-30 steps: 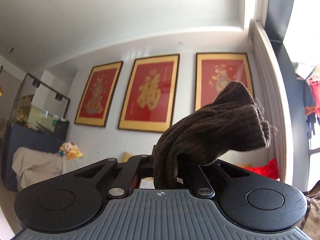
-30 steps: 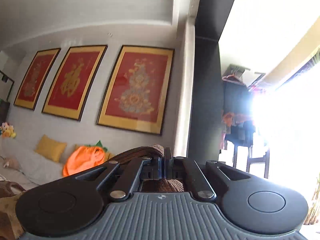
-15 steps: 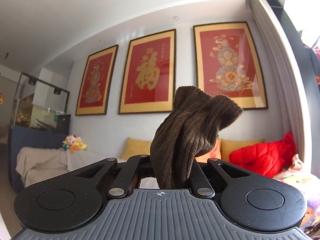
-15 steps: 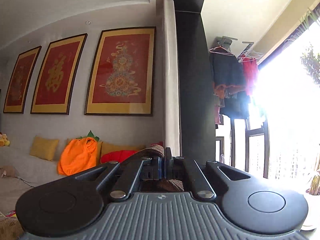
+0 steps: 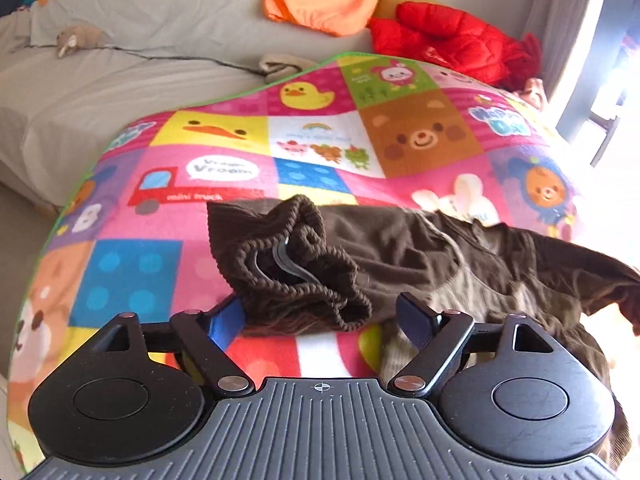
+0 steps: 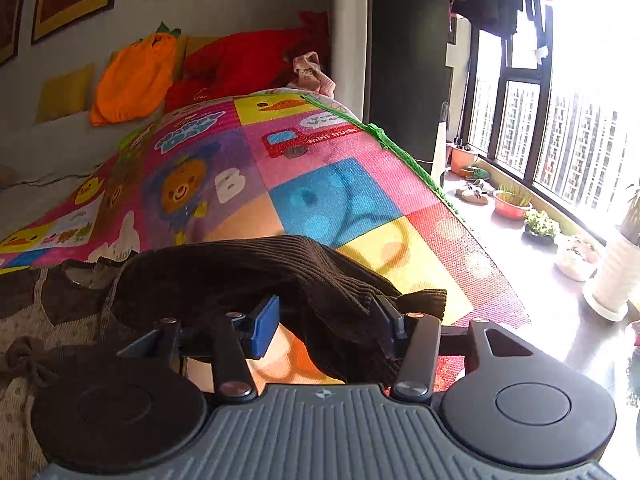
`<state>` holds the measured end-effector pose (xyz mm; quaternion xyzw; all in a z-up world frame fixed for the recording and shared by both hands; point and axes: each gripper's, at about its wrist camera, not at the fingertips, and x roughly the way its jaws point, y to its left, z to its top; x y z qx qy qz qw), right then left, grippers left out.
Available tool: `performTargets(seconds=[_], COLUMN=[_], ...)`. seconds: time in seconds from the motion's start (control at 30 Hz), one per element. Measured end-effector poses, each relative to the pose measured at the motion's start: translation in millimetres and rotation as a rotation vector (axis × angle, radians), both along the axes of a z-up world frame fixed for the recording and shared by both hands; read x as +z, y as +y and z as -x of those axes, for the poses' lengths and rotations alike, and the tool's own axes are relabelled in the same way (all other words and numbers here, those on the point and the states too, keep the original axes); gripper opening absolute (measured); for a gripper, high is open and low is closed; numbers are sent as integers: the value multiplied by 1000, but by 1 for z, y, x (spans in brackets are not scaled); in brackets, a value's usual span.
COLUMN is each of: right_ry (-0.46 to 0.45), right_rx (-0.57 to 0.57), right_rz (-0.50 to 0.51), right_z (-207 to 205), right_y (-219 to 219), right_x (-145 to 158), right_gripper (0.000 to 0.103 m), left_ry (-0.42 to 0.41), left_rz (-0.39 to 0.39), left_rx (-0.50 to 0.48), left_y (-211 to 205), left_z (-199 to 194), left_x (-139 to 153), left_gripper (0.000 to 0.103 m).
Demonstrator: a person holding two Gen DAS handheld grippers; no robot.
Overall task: Fold clothes
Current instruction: 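Lay the garment flat on the quilt and open both grippers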
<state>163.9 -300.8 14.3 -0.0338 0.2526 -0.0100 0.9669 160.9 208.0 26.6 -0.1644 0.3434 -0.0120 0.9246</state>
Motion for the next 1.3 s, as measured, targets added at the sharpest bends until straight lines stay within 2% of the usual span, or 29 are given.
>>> performTargets(seconds=[0.07,0.2,0.33,0.4,0.47,0.53,0.57,0.63,0.67,0.7,0.73,0.87,1.0,1.07,1.13,1.23,1.27,1.3], right_ry=[51,175,280,292,303,280,268,253,245,234,224,206,212,228,220,161,123,88], right_rx=[79,213,258,265,271,275,276,272,270,271,272,272,253,240,236,220,204,187], right_rz=[-17,-90,-209,-233,-257,-237,-227,-228,-229,-228,-229,-294,-327,-316,-308,-298,-282,-264], right_z=[18,54,90,105,119,130,135,144,148,152,157,183,216,227,229,227,224,219], right_y=[5,11,6,6,6,12,15,19,21,22,23,13,-1,-7,-12,-22,-26,-31], right_x=[-9,-30,-57,-66,-76,-78,-79,-79,-79,-78,-77,-68,-62,-64,-61,-47,-39,-31], right_gripper=[58,58,58,58,55,34,12,9,8,7,7,6,6,7,9,13,18,28], left_ry=[0,80,141,109,100,97,96,93,92,94,95,112,129,103,53,-20,-41,-62], left_rz=[31,32,-14,-40,-46,-86,-105,-144,-163,-154,-144,-132,-81,-66,-71,-74,-66,-59], left_rx=[-84,-228,-194,-171,-150,-139,-135,-128,-125,-127,-133,-173,-240,-267,-261,-245,-241,-238], left_y=[-12,-48,-70,-77,-82,-87,-88,-92,-94,-95,-96,-102,-96,-92,-87,-85,-86,-87], left_z=[15,53,85,99,110,115,118,124,127,130,135,160,181,182,174,156,149,143], left_x=[-3,-20,-42,-44,-43,-42,-42,-41,-41,-40,-40,-38,-35,-29,-20,-3,1,5], left_gripper=[94,94,90,89,81,55,48,30,26,16,12,11,13,26,47,61,64,72])
